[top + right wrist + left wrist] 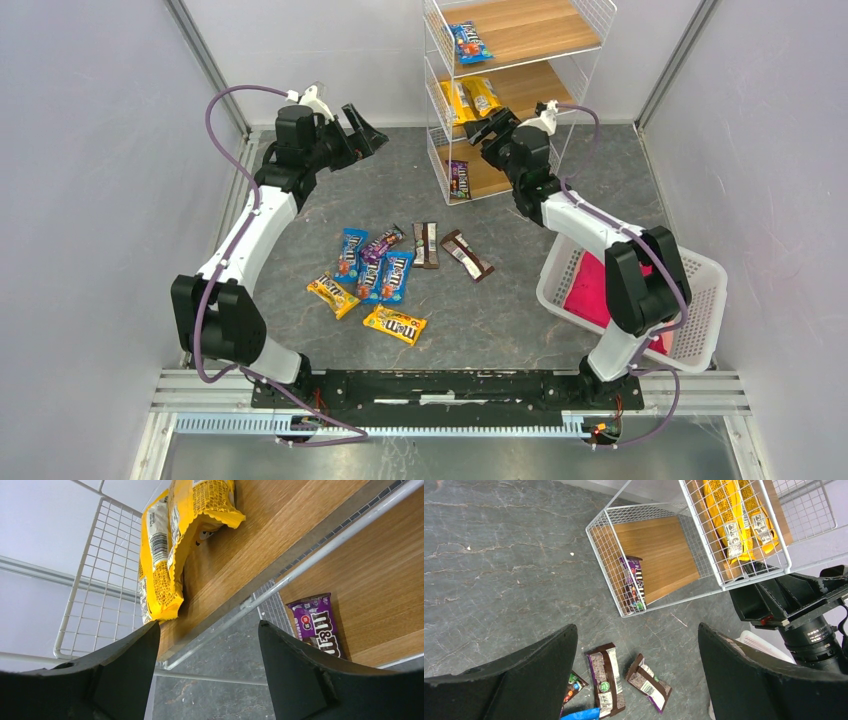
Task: Place and organize the candy bags onto the shelf
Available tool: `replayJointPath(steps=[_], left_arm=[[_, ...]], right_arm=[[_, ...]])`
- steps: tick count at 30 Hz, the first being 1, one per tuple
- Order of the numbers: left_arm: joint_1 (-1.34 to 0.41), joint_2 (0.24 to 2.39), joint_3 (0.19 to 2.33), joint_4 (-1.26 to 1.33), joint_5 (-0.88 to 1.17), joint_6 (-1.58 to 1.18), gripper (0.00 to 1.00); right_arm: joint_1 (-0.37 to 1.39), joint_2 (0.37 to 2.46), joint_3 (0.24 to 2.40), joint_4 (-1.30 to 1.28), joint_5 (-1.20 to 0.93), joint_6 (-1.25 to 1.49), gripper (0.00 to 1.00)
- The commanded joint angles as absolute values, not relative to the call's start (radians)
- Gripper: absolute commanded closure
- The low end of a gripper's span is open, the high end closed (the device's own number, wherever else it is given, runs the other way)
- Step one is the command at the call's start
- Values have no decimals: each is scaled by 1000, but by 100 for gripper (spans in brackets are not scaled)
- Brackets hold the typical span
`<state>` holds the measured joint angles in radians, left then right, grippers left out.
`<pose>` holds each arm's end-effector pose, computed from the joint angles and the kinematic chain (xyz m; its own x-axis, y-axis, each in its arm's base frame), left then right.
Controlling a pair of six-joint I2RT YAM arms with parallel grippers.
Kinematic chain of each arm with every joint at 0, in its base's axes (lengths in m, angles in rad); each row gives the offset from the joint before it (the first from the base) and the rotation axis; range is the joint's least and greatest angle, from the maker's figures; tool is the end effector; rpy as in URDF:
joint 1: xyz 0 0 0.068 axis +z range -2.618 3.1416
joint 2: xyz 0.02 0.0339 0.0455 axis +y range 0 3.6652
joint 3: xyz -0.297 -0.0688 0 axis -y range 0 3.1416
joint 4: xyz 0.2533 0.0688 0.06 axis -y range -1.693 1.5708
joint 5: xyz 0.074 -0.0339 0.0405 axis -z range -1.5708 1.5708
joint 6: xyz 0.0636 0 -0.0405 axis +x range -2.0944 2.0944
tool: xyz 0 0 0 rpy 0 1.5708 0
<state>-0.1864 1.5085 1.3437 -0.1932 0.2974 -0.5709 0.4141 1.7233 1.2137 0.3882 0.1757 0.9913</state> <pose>0.3773 -0.0901 0.3803 -0.5312 -0.4256 -0.7326 0.1899 0.7828 -0.5925 0.4175 0.1713 0.3193 -0.2593 0.7860 -0.5613 -0.0372 0.5726 0.8190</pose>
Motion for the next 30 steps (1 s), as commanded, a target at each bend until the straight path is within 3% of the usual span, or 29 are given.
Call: replayJointPath(steps=[1, 5, 11, 18, 25, 30], left_arm=[[-183, 1507, 1381, -180, 316, -568, 4], [-181, 1505, 1382, -180, 315, -567, 5], [-181, 1496, 1379, -180, 304, -561, 4], [-182, 1496, 1377, -181, 299, -560, 4], [-185, 1504, 1373, -178, 297, -559, 4], [-186, 1506, 1378, -189, 281, -547, 4]], right_arm=[[411, 1708, 1254, 406, 135, 989, 21], [410, 1601, 1183, 383, 94, 934, 20], [410, 1346, 1019, 305, 30, 736, 6], [430, 1134, 774, 174, -262, 419, 2], [720, 1188, 716, 2, -188, 237, 2], [891, 1321, 696, 74, -262, 331, 2]])
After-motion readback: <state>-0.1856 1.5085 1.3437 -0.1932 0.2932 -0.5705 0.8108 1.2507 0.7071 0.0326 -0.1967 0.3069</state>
